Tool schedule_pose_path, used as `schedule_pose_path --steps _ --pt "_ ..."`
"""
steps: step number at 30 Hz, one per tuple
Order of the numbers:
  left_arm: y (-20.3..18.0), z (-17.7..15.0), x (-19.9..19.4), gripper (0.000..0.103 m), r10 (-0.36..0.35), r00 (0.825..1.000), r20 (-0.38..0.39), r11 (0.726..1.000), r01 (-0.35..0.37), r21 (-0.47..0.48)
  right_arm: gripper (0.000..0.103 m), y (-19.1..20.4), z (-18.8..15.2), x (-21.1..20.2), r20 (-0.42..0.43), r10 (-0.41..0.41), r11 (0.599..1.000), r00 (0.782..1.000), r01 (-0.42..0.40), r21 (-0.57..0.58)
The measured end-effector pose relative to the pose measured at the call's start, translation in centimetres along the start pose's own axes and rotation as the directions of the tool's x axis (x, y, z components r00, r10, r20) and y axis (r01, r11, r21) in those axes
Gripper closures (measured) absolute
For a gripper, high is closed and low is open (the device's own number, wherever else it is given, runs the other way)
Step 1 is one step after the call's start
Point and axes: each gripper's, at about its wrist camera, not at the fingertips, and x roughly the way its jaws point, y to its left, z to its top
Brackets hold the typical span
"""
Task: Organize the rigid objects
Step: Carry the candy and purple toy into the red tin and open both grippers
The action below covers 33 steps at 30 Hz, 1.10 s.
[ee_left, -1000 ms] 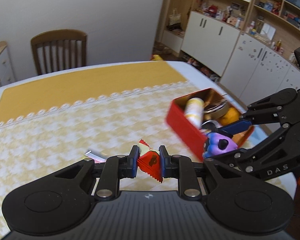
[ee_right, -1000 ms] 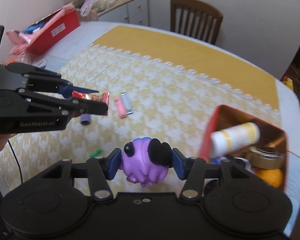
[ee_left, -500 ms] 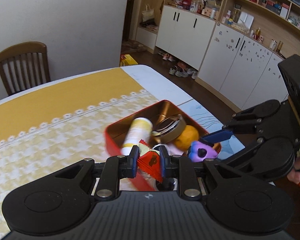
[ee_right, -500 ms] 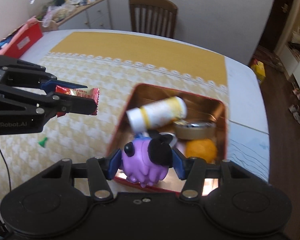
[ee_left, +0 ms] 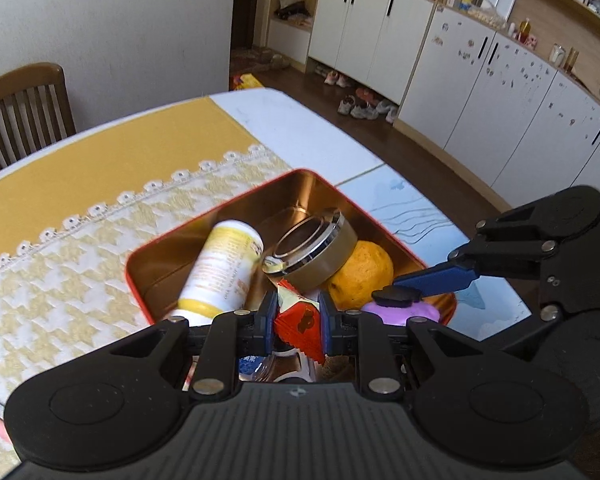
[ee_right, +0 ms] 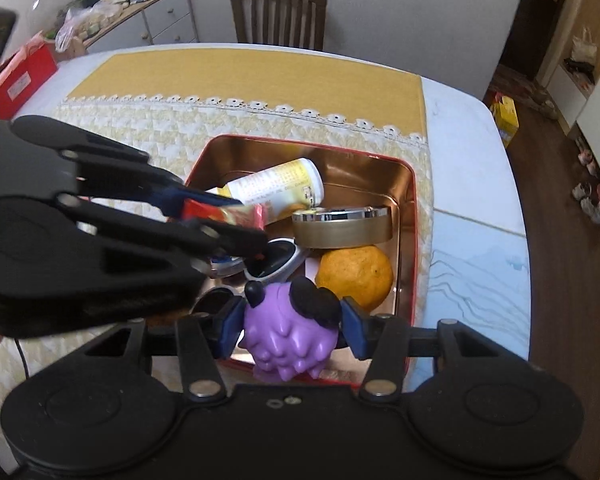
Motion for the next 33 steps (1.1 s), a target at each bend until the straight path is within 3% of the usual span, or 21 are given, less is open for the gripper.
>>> schedule_pose_path --steps 20,26,29,32,33 --pt "1.9 -0.3 3.6 0.082 0.027 0.997 -0.071 0.996 -0.033 -0.083 0.054 -0.3 0.4 2.5 -0.053 -0.020 0.999 0.998 0.018 -0.038" --pt "2.1 -0.2 3.3 0.082 0.022 0.997 -0.069 0.994 -0.029 -0.106 0.043 -0.4 0.5 1.8 -0.040 -0.016 0.999 0.999 0.015 -0.029" --pt "2.0 -0.3 2.6 0.078 0.017 0.998 -0.058 0.994 -0.023 -0.106 0.040 -0.1 0.4 1.3 -0.034 -0.007 0.999 0.999 0.006 -0.035" --pt "1.8 -0.5 1.7 0.066 0.008 0.999 -0.037 0.995 -0.012 -0.095 0.038 0.2 0.4 0.8 -0.026 -0.004 0.999 1.000 0.003 -0.044" --pt "1.7 -0.6 1.2 0.055 0.007 1.000 -0.028 0.996 -0.009 -0.091 0.036 0.3 0.3 0.6 -0.024 -0.004 0.999 1.000 0.003 -0.045"
